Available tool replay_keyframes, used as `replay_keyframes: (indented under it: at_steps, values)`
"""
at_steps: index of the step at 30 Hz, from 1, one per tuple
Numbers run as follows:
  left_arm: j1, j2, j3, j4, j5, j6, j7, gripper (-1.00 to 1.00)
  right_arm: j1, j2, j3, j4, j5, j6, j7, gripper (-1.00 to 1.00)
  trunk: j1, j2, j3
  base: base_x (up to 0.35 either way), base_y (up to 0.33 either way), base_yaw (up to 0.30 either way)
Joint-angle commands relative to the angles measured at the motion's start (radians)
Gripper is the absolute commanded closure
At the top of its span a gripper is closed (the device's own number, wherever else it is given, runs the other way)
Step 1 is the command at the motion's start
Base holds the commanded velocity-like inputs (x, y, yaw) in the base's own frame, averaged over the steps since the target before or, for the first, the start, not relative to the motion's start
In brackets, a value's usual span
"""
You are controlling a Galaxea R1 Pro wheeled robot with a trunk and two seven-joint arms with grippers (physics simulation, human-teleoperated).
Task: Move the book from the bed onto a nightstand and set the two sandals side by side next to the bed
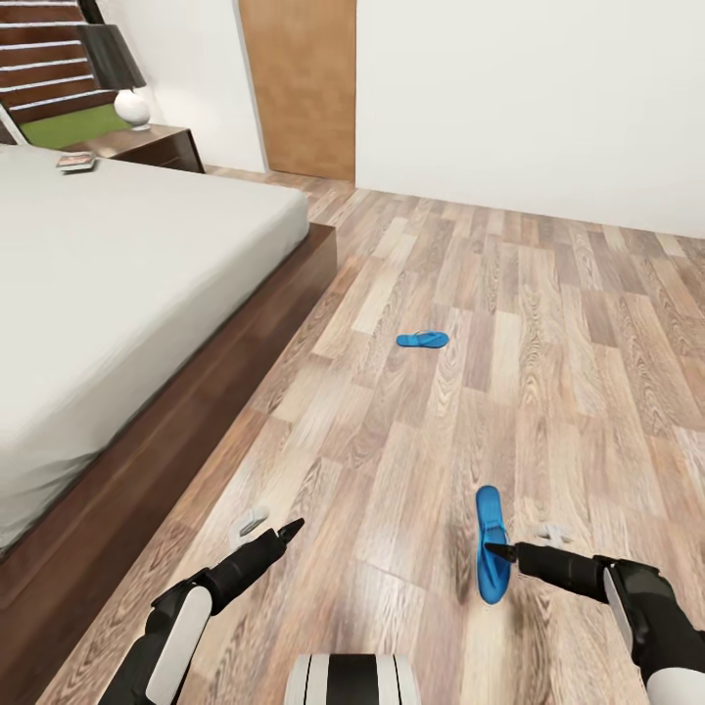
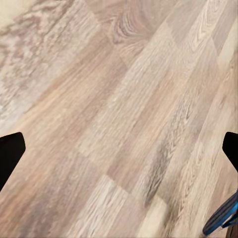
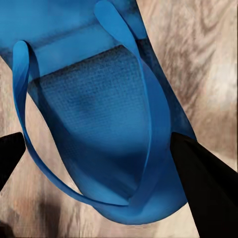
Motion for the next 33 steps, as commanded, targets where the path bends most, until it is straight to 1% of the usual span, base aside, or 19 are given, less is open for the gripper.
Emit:
replay_keyframes:
  at_steps: [1,2,3,4,5,8,17,20,22,25,27,29,30,32,33]
  values:
    - [0.0,-0.001,0.004,0.0,0.004,0.009,-0.003,-1.0,0.0,0.001,-0.034,-0.001,0.008,0.005,0.009,1.0,-0.001,0.0,0.003,0.0,0.0,0.0]
    - [0.0,-0.001,0.004,0.0,0.004,0.009,-0.003,-1.0,0.0,0.001,-0.049,-0.001,0.008,0.005,0.009,1.0,-0.001,0.0,0.007,0.0,0.0,0.0]
    - [0.0,-0.002,0.004,0.0,0.004,0.009,-0.003,-1.0,0.0,0.001,-0.076,-0.001,0.008,0.004,0.009,1.0,-0.001,0.0,0.011,0.0,0.0,0.0]
    - [0.0,-0.002,0.004,0.0,0.004,0.009,-0.003,-1.0,0.002,0.001,-0.126,-0.002,0.007,0.003,0.009,1.0,-0.002,0.001,0.015,0.0,0.0,0.0]
    - [0.0,-0.002,0.004,0.0,0.004,0.009,-0.003,-1.0,0.002,0.001,-0.133,-0.002,0.007,0.002,0.009,1.0,-0.002,0.001,0.019,0.0,0.0,0.0]
    - [0.0,-0.001,0.004,0.0,0.004,0.009,-0.003,-1.0,0.002,0.001,-0.143,-0.004,0.007,-0.007,0.009,1.0,-0.004,0.002,0.03,0.0,0.0,0.0]
    - [0.0,-0.002,0.003,-0.002,0.004,0.009,-0.003,-1.0,0.004,0.002,-0.146,0.001,0.009,-0.029,0.008,1.0,-0.008,0.004,0.065,0.0,0.0,0.0]
    - [0.0,-0.003,0.002,-0.002,0.002,0.009,-0.003,-1.0,0.004,0.003,-0.146,0.007,-0.005,-0.028,0.008,1.0,-0.009,0.004,0.077,0.0,0.0,0.0]
    - [0.0,-0.003,0.001,-0.002,0.002,0.009,-0.003,-1.0,0.004,0.003,-0.146,0.027,-0.01,-0.035,0.007,1.0,-0.01,0.005,0.085,0.0,0.0,0.0]
    - [0.0,-0.002,-0.001,-0.002,-0.005,0.01,-0.003,-1.0,0.006,0.003,-0.146,0.095,-0.013,-0.081,0.008,1.0,-0.011,0.006,0.096,0.0,0.0,0.0]
    - [0.0,-0.001,-0.009,-0.002,-0.027,0.01,-0.003,-1.0,0.006,0.003,-0.146,0.148,-0.014,-0.119,0.008,1.0,-0.012,0.006,0.104,0.0,0.0,0.0]
    - [0.0,0.001,-0.02,-0.006,-0.073,0.016,-0.003,-1.0,0.007,0.003,-0.146,0.191,-0.014,-0.141,0.008,1.0,-0.013,0.007,0.112,0.0,0.0,0.0]
    - [0.0,0.001,-0.021,-0.007,-0.087,0.022,-0.003,-1.0,0.007,0.003,-0.146,0.203,-0.014,-0.149,0.007,1.0,-0.014,0.007,0.115,0.0,0.0,0.0]
    - [0.0,0.006,-0.026,-0.001,-0.148,0.06,-0.003,-1.0,0.007,0.003,-0.146,0.257,-0.013,-0.204,0.007,1.0,-0.015,0.007,0.123,0.0,0.0,0.0]
    - [0.003,0.01,-0.027,0.02,-0.189,0.082,-0.004,-1.0,0.007,0.003,-0.146,0.304,-0.012,-0.272,0.007,1.0,-0.015,0.007,0.127,0.0,0.0,0.0]
